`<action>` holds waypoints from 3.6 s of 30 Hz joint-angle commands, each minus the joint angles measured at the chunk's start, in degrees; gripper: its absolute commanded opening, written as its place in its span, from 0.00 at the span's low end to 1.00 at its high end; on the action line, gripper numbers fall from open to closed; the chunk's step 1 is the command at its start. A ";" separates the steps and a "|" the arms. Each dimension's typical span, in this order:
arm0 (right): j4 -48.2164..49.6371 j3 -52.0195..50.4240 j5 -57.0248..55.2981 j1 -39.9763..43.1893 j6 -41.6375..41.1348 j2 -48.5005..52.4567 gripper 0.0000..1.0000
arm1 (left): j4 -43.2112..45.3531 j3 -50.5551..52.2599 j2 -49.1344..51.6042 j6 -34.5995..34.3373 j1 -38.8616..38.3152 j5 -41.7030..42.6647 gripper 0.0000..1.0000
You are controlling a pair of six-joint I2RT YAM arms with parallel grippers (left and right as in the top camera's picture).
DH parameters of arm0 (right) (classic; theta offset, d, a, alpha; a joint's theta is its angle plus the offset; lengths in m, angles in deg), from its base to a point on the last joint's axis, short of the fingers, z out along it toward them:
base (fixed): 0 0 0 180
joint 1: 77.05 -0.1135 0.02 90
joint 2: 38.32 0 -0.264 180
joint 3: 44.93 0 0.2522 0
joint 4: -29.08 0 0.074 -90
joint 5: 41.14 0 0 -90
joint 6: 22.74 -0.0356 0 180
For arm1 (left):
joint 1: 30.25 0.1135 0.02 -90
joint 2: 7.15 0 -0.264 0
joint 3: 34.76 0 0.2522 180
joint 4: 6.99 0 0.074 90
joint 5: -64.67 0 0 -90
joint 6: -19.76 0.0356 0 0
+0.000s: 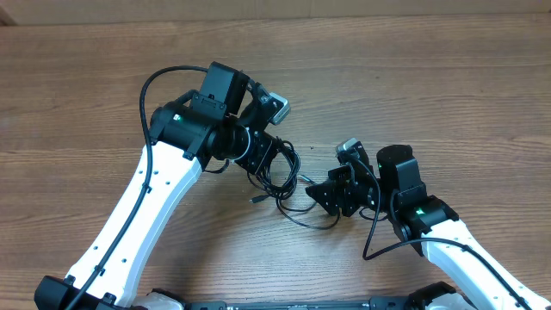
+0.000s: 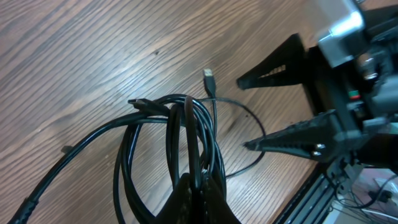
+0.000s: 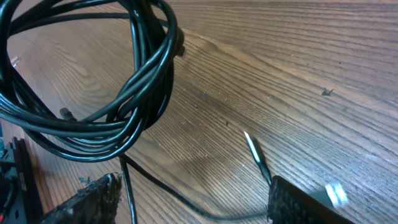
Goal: Untangle cables
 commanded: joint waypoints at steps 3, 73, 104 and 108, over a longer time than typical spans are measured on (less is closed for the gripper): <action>-0.42 0.55 1.42 0.07 2.32 -0.15 0.73 | 0.44 -1.22 -0.24 2.38 0.46 3.65 0.04; 0.00 0.55 3.32 0.09 -16.00 -0.15 0.72 | 24.65 32.44 0.09 -36.54 0.46 -22.03 1.00; 0.00 0.55 2.71 0.09 -16.00 -0.15 0.71 | 32.81 32.48 11.34 -37.27 0.42 -22.34 0.53; 0.00 0.55 2.73 0.09 -16.02 -0.15 0.71 | 33.09 32.48 11.34 -37.29 0.42 -22.29 0.20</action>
